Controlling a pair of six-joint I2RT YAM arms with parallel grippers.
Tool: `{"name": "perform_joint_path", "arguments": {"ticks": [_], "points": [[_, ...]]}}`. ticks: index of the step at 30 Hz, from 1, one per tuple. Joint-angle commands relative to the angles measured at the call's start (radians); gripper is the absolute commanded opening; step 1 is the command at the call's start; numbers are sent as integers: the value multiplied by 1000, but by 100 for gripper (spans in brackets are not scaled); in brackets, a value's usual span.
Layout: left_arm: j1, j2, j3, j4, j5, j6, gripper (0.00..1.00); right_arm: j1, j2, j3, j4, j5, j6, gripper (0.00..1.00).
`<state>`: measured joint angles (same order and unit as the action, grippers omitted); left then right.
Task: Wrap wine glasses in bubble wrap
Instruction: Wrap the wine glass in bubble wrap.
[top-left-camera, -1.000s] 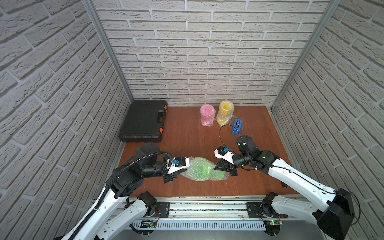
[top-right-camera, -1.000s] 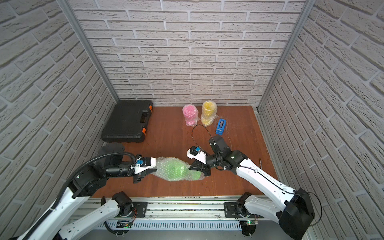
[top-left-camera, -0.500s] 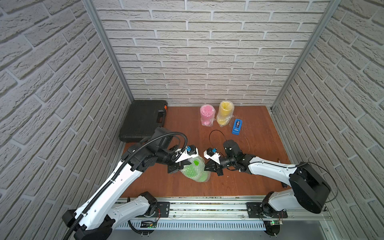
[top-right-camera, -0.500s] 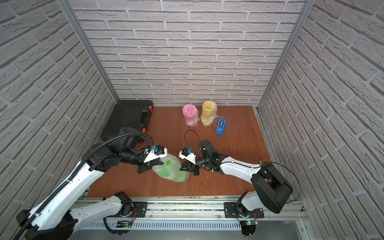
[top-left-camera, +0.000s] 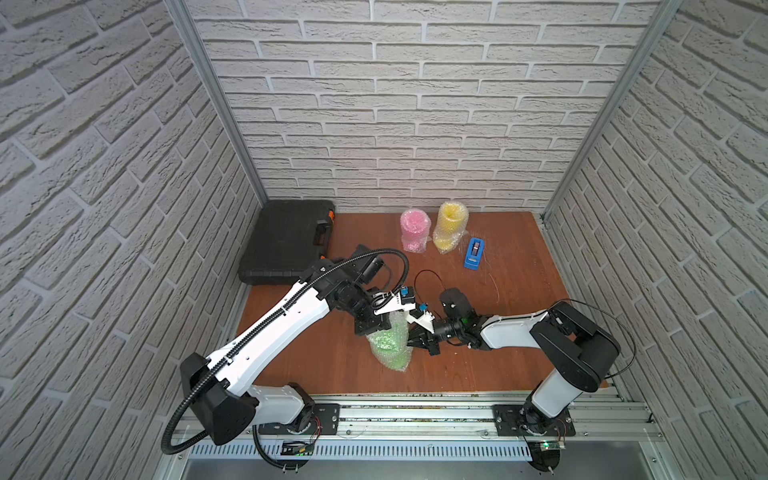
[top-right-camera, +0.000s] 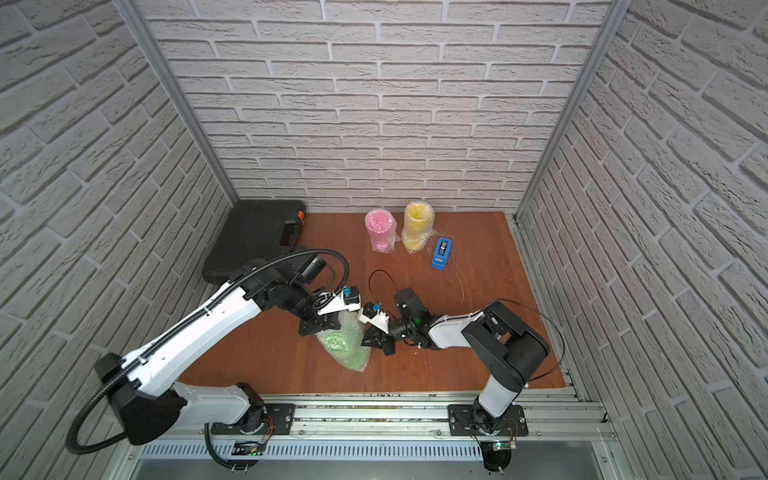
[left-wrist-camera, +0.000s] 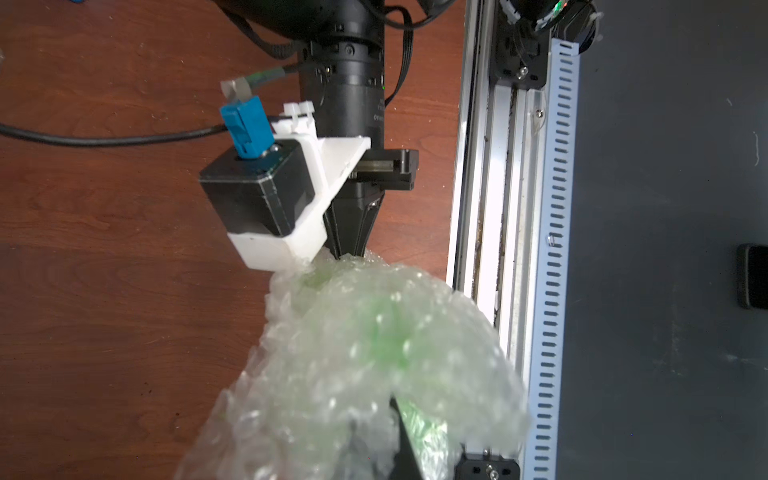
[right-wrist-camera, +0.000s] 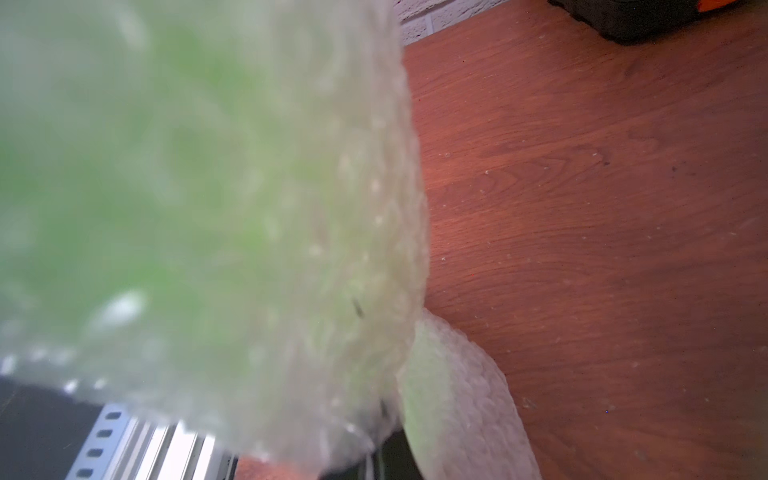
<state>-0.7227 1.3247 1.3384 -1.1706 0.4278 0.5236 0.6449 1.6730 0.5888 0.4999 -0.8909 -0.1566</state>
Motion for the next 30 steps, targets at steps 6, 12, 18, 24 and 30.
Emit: {"name": "perform_joint_path", "arguments": {"ticks": [6,12,18,24,30], "points": [[-44,94,-150,37,-37,-28,0,-53,38,-74,267,-8,157,3],[-102,179,-223,147,-179,-109,0,-71,50,-84,331,-17,204,3],[-146,292,-241,230,-252,-202,6,-71,68,-83,366,-29,233,3],[-181,331,-258,229,-296,-235,15,-71,51,-78,310,-23,205,3],[-182,189,-142,147,-335,-238,33,-71,45,-78,281,-16,194,3]]}}
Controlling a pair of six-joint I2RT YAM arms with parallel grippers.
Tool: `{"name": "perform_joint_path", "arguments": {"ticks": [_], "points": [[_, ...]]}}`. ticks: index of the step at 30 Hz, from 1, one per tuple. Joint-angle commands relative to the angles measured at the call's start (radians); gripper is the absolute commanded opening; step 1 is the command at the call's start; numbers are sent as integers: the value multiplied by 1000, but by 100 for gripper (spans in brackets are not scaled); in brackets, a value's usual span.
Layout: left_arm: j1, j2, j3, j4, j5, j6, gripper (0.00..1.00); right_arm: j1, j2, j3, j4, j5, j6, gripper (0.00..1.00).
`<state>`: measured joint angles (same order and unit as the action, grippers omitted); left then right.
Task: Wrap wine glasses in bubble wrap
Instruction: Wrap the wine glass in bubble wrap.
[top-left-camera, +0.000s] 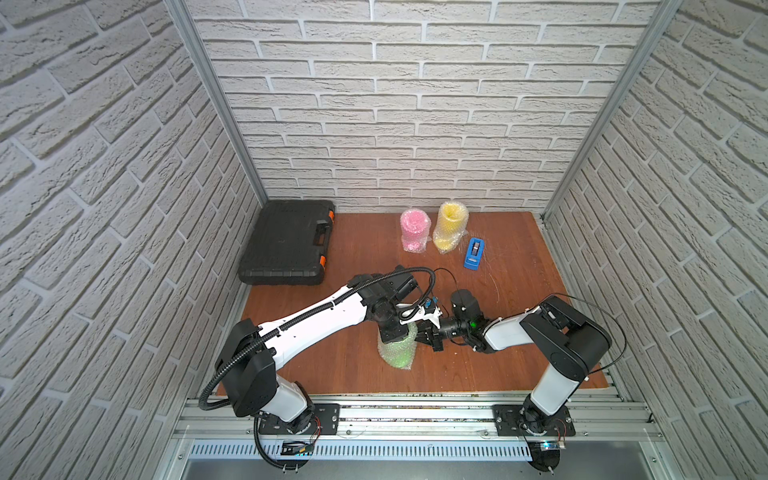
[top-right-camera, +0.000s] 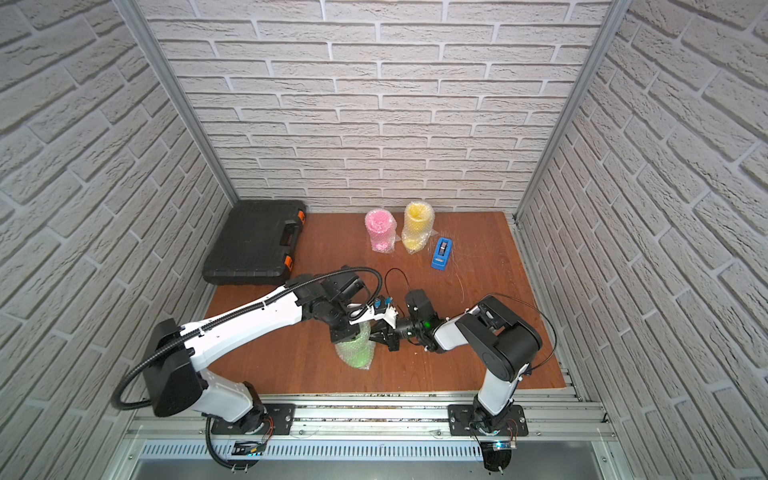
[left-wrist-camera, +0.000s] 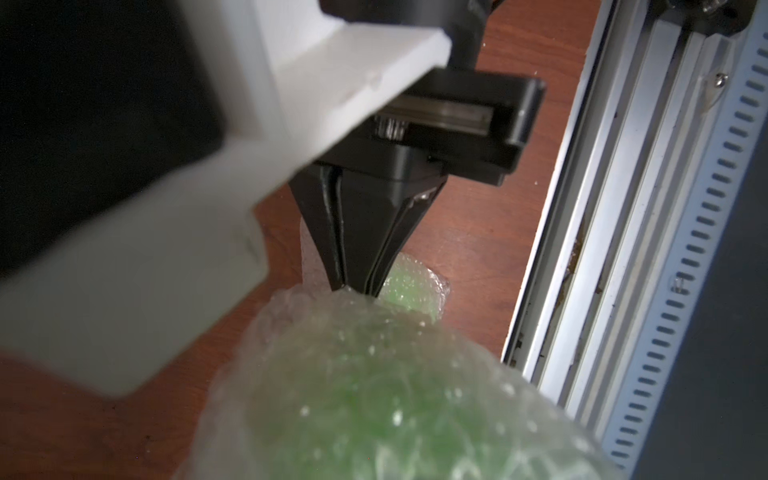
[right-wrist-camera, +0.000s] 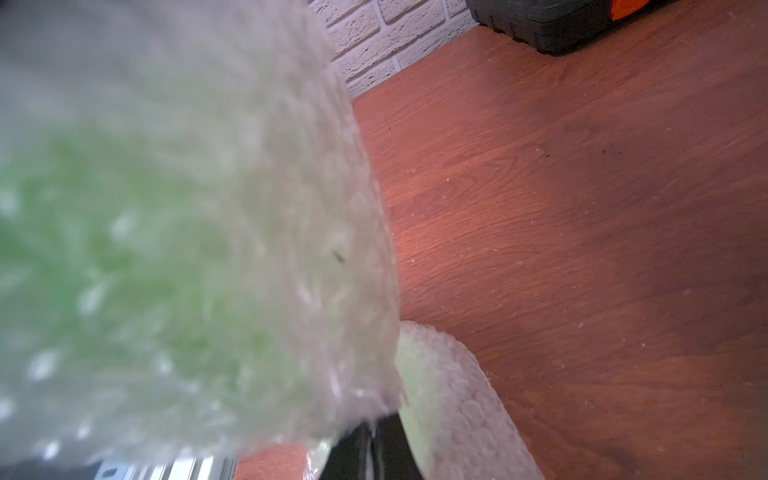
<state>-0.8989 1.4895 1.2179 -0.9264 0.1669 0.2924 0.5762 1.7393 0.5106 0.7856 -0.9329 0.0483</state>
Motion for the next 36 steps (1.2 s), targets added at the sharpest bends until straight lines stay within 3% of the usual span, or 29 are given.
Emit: {"name": "perform_joint_path", "arguments": {"ticks": [1,10,17,21,29,36], "points": [[-3,1,1,-109,-75,-4,35,-3,-21,1,-6,26,-11,3],[15,-79,212,-201,-75,5,43,-3,-16,13,-29,15,-19,3],[14,-22,294,-214,66,22,44,-2,-15,18,-42,11,-22,3],[24,7,223,-192,153,27,40,-2,-15,21,-51,13,-25,3],[90,23,-34,10,149,-47,1,-2,-9,27,-59,11,-27,3],[108,54,-163,118,151,-98,0,-3,-9,29,-62,9,-26,3]]}}
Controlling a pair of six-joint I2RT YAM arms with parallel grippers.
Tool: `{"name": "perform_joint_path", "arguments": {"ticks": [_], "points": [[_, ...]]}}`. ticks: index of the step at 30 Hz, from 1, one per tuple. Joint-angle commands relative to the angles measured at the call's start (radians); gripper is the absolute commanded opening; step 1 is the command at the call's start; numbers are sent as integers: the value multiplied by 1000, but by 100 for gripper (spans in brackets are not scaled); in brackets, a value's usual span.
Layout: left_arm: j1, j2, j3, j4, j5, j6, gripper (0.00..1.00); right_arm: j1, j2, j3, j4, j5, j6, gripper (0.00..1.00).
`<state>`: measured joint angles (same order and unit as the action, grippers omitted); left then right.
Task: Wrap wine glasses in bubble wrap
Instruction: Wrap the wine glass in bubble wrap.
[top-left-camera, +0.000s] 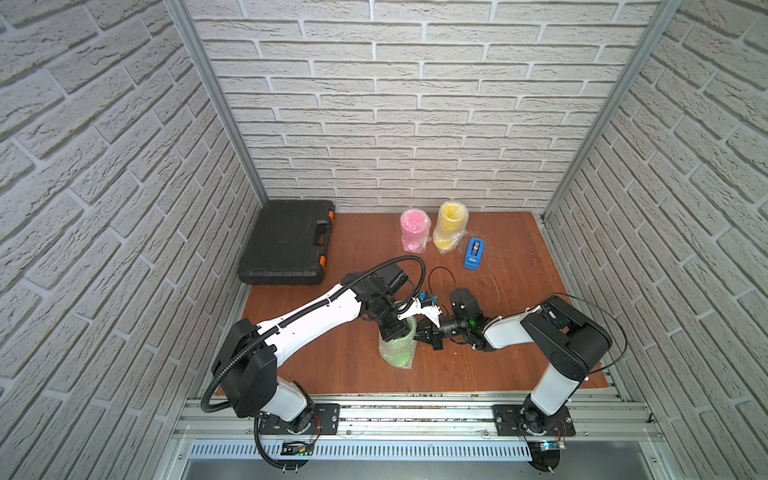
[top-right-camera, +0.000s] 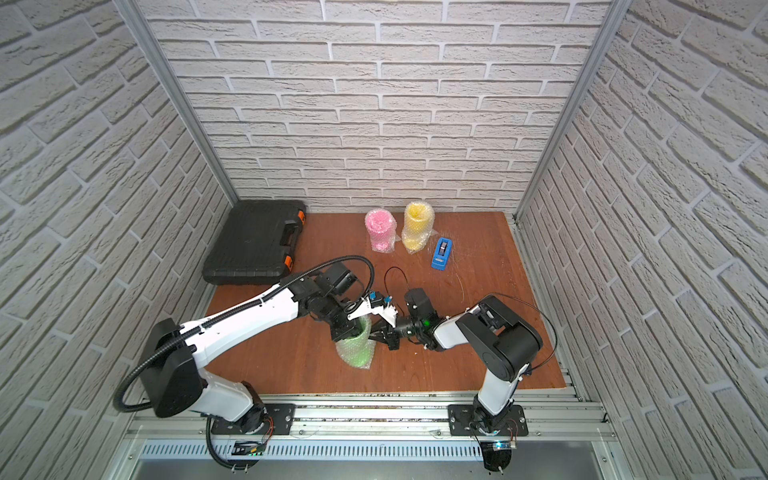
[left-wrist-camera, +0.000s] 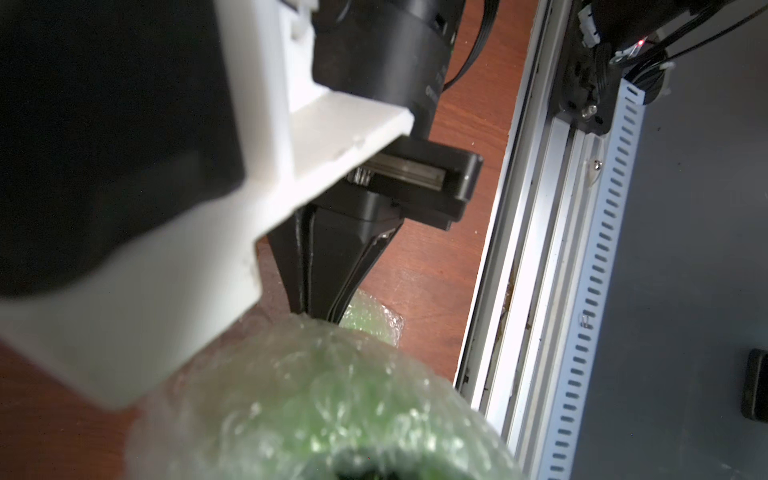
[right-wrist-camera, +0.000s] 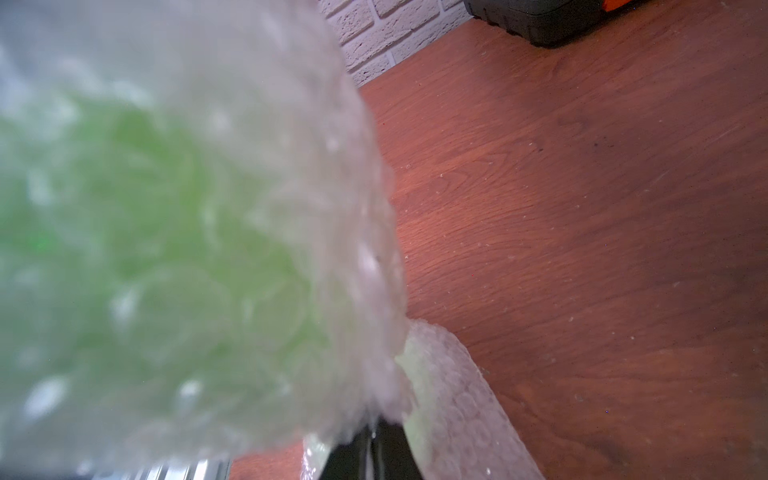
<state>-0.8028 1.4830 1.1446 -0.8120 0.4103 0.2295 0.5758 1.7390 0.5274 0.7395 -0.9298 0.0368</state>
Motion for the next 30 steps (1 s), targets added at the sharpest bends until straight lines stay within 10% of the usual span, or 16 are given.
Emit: {"name": "perform_joint_path", "arguments": {"ticks": [1,13,30], "points": [[8,59,-97,20,-107,-45,0,-2,-9,13,-15,4,-15,3],[-22,-232,13,-3,-262,-65,33,-2,-25,13,-50,9,-33,3],[-19,-243,113,-235,-481,-663,23,-2,-47,26,-115,21,-62,3]]}}
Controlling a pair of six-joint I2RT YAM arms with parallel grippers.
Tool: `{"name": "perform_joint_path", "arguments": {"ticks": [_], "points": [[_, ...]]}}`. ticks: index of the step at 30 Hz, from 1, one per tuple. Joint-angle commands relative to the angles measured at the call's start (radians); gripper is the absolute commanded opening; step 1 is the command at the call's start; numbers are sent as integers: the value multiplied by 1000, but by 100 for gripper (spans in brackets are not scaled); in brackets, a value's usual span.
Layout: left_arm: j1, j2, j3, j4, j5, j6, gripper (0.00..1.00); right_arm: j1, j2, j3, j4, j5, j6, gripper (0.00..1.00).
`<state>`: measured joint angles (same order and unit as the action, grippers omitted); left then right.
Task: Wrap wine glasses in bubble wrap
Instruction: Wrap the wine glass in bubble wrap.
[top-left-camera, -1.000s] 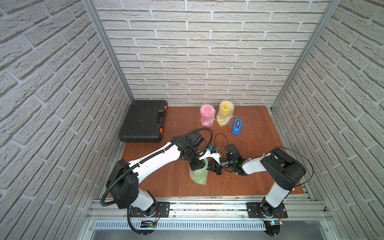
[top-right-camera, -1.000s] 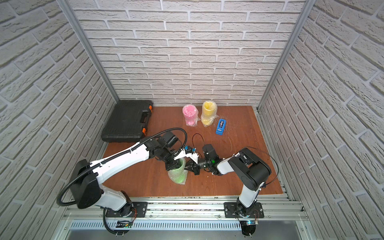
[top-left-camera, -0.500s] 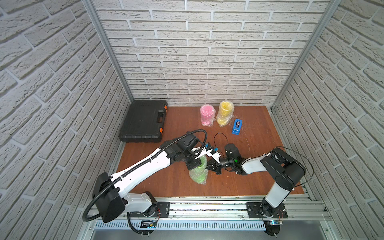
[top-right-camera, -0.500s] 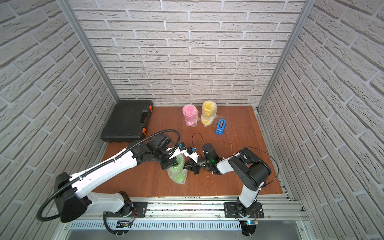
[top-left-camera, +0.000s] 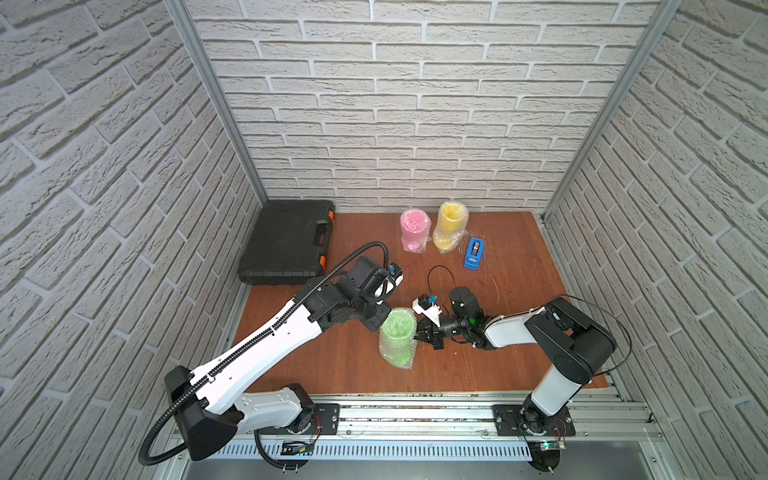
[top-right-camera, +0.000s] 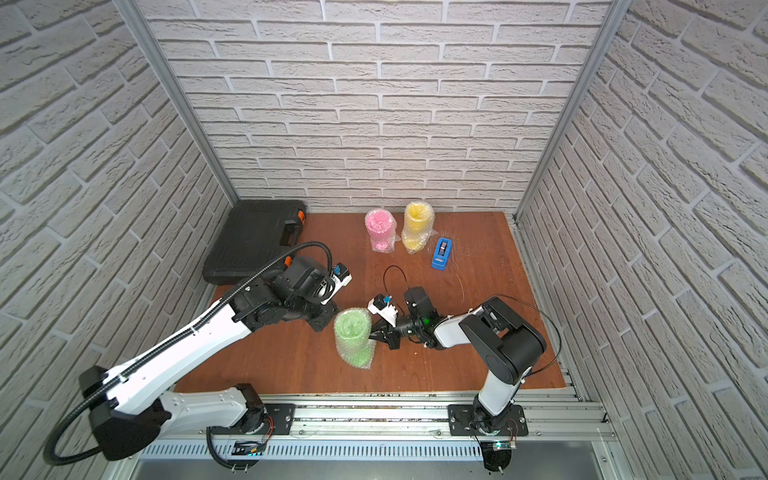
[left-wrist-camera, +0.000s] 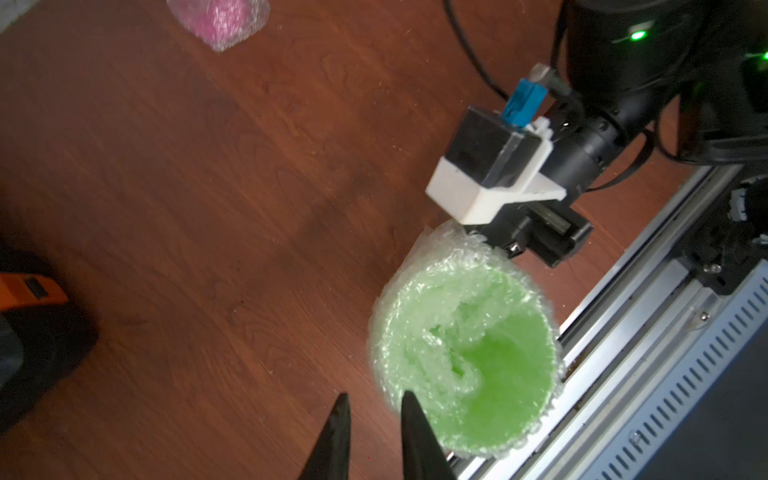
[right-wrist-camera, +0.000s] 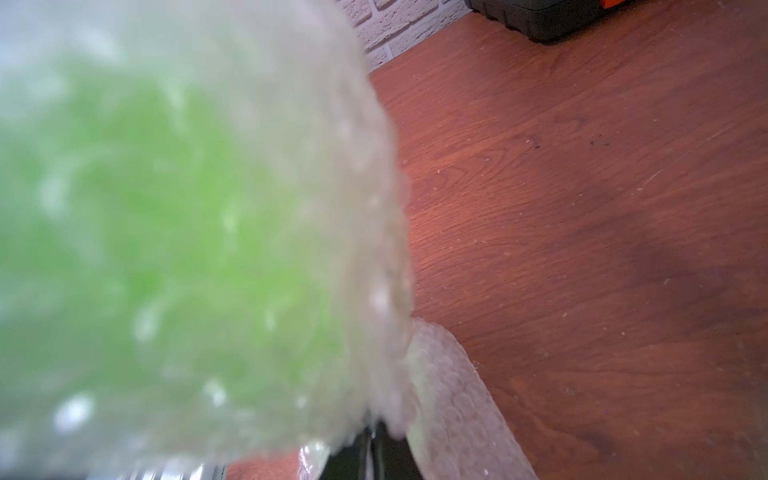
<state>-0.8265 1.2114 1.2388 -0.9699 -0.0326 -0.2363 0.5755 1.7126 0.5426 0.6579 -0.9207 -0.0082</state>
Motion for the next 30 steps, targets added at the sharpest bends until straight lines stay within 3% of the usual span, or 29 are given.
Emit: {"name": "perform_joint_path", "arguments": {"ticks": [1,5,11,19,30], "points": [[6,48,21,-93,-32,-219,24,-2,-22,11,-37,12,-20,3],[-4,125,31,-123,-3,-267,33,-2,-21,14,-47,15,-24,3],[-40,218,15,-116,20,-239,42,-2,-15,20,-64,18,-34,3],[-41,337,-9,-161,-35,-225,30,-2,-13,24,-76,19,-37,3],[-46,271,166,-253,-89,-224,34,-2,-33,28,-111,28,-51,3]]}}
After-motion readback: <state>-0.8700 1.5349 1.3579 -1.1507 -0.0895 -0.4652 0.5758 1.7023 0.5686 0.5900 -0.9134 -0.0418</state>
